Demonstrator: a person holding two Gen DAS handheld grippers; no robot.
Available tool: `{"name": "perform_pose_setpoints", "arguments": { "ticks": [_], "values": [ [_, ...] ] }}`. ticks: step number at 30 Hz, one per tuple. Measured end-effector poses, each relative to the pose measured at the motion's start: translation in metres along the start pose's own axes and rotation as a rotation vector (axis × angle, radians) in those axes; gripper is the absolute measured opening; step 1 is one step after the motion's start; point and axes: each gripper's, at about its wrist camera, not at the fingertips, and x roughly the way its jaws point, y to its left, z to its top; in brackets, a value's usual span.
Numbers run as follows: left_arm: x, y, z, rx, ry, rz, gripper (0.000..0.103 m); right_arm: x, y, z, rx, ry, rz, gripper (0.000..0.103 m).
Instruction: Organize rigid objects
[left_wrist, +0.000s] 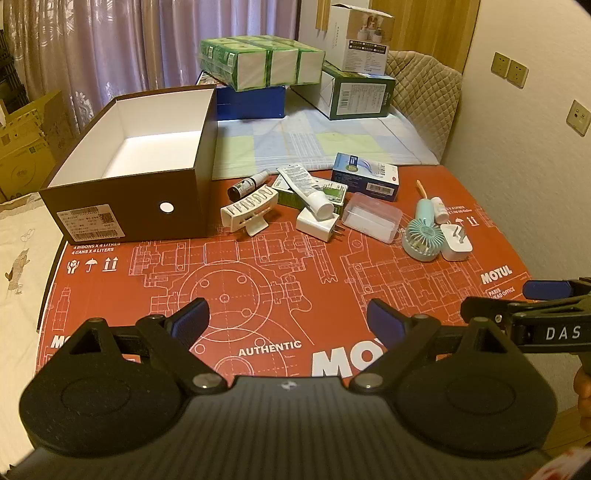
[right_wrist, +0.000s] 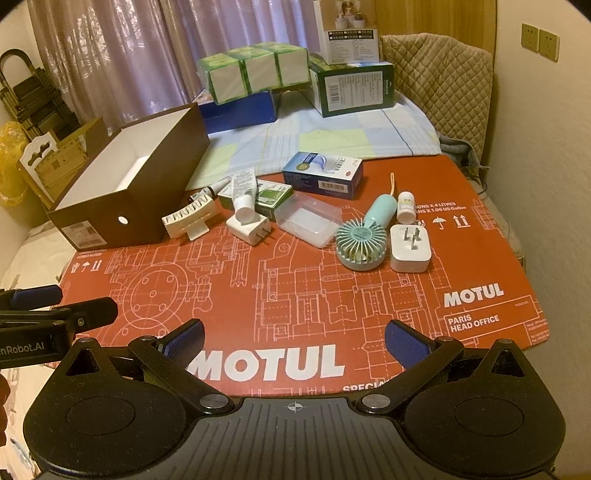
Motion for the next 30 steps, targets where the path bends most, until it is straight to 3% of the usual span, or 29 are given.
{"name": "perform_pose_setpoints", "arguments": {
  "ticks": [20, 30],
  "values": [
    [0.018, 0.016, 0.018, 0.012, 0.031, -0.023, 0.09, 0.018, 0.006, 0.015, 0.025, 0.016, -0.014, 0.101],
    [0.051, 0.028, 0.029, 0.06, 0.049, -0.073, 0.09, 0.026, -0.004, 0.021, 0.087, 0.008, -0.037, 0.101]
  ]
}}
